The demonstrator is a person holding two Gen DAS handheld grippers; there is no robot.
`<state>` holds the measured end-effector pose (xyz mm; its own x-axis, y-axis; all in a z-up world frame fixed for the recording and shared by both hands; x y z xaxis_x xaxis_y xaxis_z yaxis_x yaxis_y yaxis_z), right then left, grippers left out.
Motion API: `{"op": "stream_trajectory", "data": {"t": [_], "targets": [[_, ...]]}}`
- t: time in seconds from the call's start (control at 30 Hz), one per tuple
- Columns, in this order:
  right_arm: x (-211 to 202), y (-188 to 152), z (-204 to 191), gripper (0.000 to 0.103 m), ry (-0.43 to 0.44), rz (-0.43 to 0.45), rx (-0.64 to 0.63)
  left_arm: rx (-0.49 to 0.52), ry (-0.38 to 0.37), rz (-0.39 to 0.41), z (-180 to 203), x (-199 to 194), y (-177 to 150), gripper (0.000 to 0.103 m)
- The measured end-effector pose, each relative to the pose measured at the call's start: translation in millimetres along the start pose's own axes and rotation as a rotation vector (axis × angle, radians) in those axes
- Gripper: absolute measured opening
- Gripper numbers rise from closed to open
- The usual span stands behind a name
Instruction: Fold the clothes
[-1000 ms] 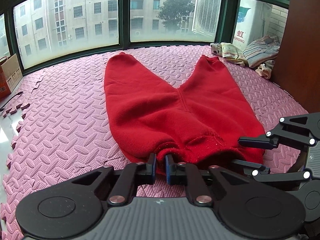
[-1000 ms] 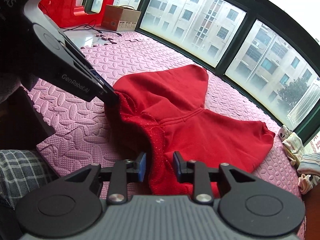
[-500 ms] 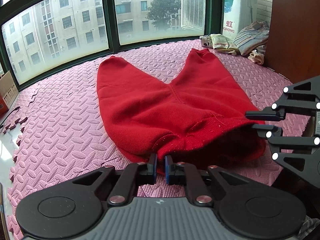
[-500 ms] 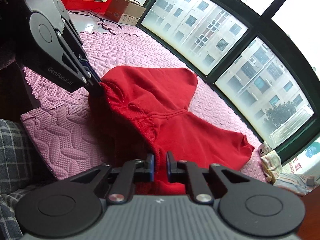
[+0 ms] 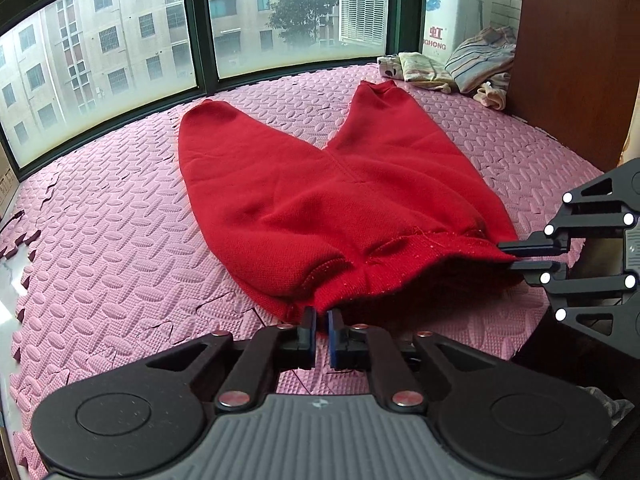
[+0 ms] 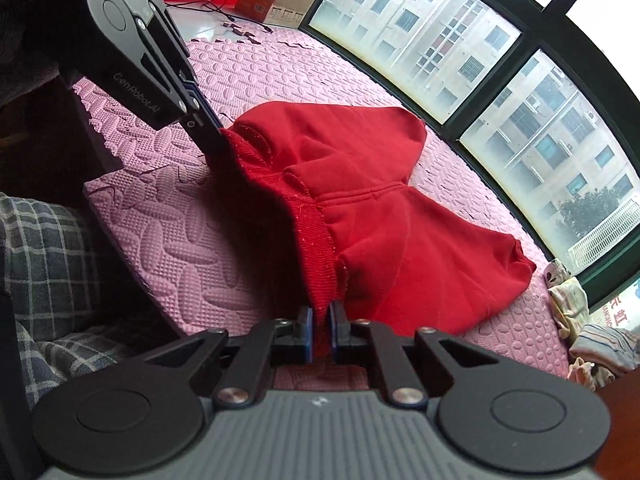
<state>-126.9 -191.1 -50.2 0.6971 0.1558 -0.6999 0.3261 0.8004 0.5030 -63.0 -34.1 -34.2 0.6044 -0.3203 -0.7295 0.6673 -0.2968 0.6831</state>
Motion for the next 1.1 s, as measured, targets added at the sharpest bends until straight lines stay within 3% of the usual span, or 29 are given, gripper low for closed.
{"op": "stream_trajectory", "data": {"t": [0.13, 0.3, 0.57, 0.7, 0.83, 0.97, 1.1], "targets": [[-14, -2, 14, 0.012, 0.11, -0.019, 0.042, 0.003, -0.023, 0.006, -7, -17, 4, 0.01], [-28, 7, 45, 0.013, 0.171, 0.01, 0.161, -0.014, -0.041, 0.049, -12, -29, 21, 0.01], [21, 34, 89, 0.015, 0.148, 0.057, 0.316, -0.038, -0.089, 0.064, 7, 11, 57, 0.01], [48, 24, 91, 0.016, 0.153, 0.008, 0.334, -0.02, -0.087, 0.025, 17, 38, 58, 0.01], [68, 7, 93, 0.026, 0.151, -0.044, 0.347, -0.016, -0.081, -0.041, 13, 57, 47, 0.011], [62, -3, 102, 0.029, 0.188, -0.027, 0.402, -0.016, -0.087, -0.063, 5, 58, 43, 0.011], [58, 5, 119, 0.029, 0.2, 0.007, 0.426, -0.011, -0.08, -0.034, 6, 51, 58, 0.011]]}}
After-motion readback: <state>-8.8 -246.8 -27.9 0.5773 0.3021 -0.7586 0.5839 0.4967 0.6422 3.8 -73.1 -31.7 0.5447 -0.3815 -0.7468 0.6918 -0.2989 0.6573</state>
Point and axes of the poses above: each gripper's, at about its wrist camera, not at the fingertips, and x roughly the way its jaws point, z to its right, y to its top, the point moved 6 cm from there along x, roughly the way its jaws point, and after that the axes turned 5 degrees about -x, right-handed, at the moved point
